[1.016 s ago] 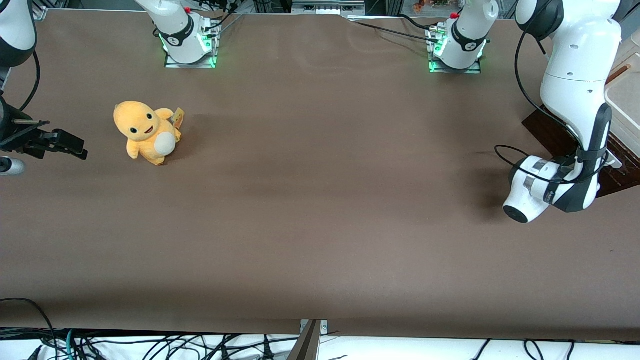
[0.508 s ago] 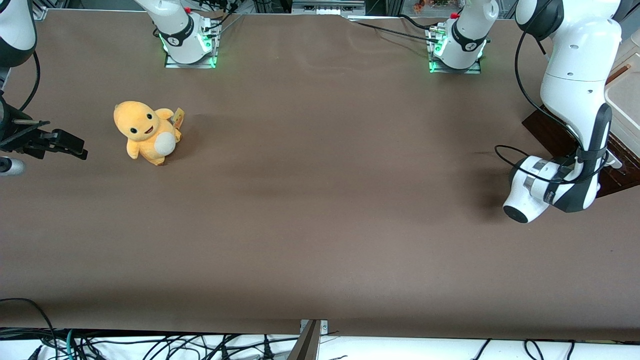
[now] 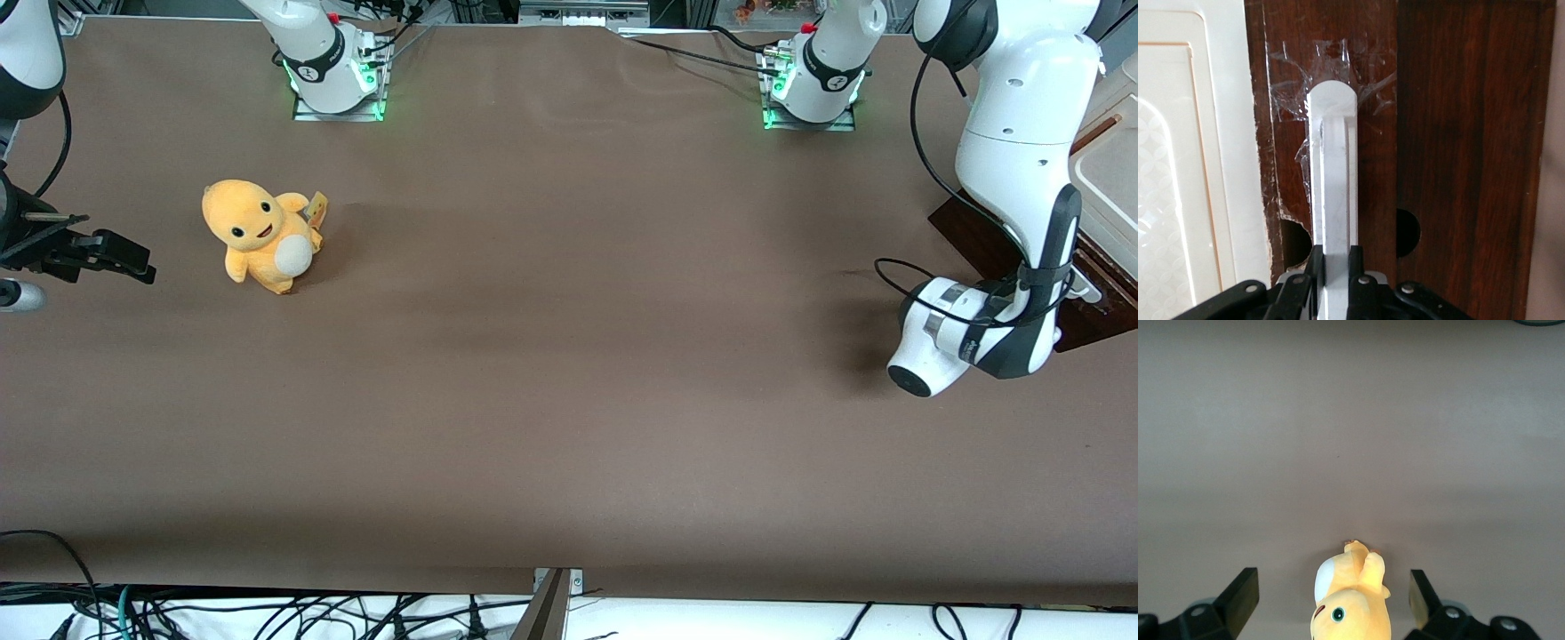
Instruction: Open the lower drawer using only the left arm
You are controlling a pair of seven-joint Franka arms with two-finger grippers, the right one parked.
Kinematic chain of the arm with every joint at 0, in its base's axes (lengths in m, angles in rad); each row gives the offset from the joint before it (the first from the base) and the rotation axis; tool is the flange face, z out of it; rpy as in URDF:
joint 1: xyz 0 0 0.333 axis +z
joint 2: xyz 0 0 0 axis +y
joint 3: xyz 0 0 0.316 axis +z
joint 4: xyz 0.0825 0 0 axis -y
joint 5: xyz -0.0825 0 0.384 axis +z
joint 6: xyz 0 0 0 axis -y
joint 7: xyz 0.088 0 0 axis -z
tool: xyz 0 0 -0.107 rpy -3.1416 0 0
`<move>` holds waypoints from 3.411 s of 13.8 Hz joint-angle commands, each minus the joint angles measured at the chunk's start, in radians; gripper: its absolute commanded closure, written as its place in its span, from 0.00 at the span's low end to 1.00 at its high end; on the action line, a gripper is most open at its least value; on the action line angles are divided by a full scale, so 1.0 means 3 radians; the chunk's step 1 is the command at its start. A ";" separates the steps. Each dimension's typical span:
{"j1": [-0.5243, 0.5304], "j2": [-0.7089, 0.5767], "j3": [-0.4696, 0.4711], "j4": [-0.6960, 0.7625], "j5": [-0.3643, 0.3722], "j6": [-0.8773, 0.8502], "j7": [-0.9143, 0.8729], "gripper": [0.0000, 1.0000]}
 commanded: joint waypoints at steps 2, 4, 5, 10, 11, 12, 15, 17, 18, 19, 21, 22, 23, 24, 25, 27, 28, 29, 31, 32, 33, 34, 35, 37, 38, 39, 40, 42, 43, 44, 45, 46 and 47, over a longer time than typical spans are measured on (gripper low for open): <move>-0.0085 -0.0030 -0.0026 0.0033 0.0050 -0.0110 0.0034 0.94; -0.0131 -0.0030 -0.0026 0.0034 0.0045 -0.0110 0.0029 0.94; -0.0136 -0.0030 -0.0031 0.0039 0.0045 -0.0110 0.0029 0.94; -0.0182 -0.0025 -0.0031 0.0095 0.0050 -0.0110 0.0034 0.94; -0.0208 -0.0025 -0.0031 0.0095 0.0045 -0.0110 0.0034 0.94; -0.0223 -0.0025 -0.0031 0.0100 0.0045 -0.0110 0.0034 0.94; -0.0239 -0.0025 -0.0026 0.0105 0.0066 -0.0110 0.0034 0.95; -0.0279 -0.0020 -0.0026 0.0120 0.0086 -0.0110 0.0034 0.95; -0.0285 -0.0020 -0.0026 0.0161 0.0081 -0.0110 0.0039 0.96; -0.0290 -0.0020 -0.0026 0.0166 0.0076 -0.0110 0.0070 0.96; -0.0285 -0.0015 -0.0026 0.0172 0.0081 -0.0110 0.0085 0.96; -0.0285 -0.0010 -0.0026 0.0172 0.0086 -0.0110 0.0085 0.96; -0.0285 0.0000 -0.0026 0.0177 0.0091 -0.0105 0.0085 0.96; -0.0275 0.0000 -0.0026 0.0177 0.0086 -0.0095 0.0085 0.96; -0.0280 0.0006 -0.0026 0.0172 0.0071 -0.0090 0.0080 0.96; -0.0280 0.0016 -0.0026 0.0172 0.0060 -0.0084 0.0080 0.96; -0.0280 0.0031 -0.0026 0.0172 0.0055 -0.0079 0.0075 0.96; -0.0280 0.0031 -0.0026 0.0172 0.0050 -0.0079 0.0075 0.96; -0.0285 0.0031 -0.0026 0.0172 0.0045 -0.0079 0.0075 0.97; -0.0285 0.0031 -0.0026 0.0172 0.0045 -0.0079 0.0075 0.97; -0.0285 0.0036 -0.0026 0.0177 0.0045 -0.0079 0.0075 0.97; -0.0285 0.0031 -0.0026 0.0177 0.0045 -0.0079 0.0075 0.97; -0.0285 0.0036 -0.0026 0.0177 0.0045 -0.0079 0.0075 0.97; -0.0290 0.0036 -0.0026 0.0177 0.0045 -0.0079 0.0075 0.98; -0.0290 0.0036 -0.0026 0.0177 0.0045 -0.0079 0.0075 0.98; -0.0295 0.0036 -0.0026 0.0177 0.0050 -0.0079 0.0075 0.98; -0.0290 0.0036 -0.0026 0.0177 0.0050 -0.0079 0.0075 0.98; -0.0295 0.0036 -0.0026 0.0177 0.0060 -0.0079 0.0075 0.98; -0.0310 0.0036 -0.0026 0.0177 0.0081 -0.0079 0.0070 0.98; -0.0326 0.0036 -0.0026 0.0177 0.0091 -0.0079 0.0080 0.98; -0.0331 0.0036 -0.0026 0.0177 0.0091 -0.0079 0.0080 0.98; -0.0331 0.0036 -0.0026 0.0177 0.0091 -0.0079 0.0075 0.98; -0.0326 0.0031 -0.0026 0.0177 0.0086 -0.0079 0.0080 0.98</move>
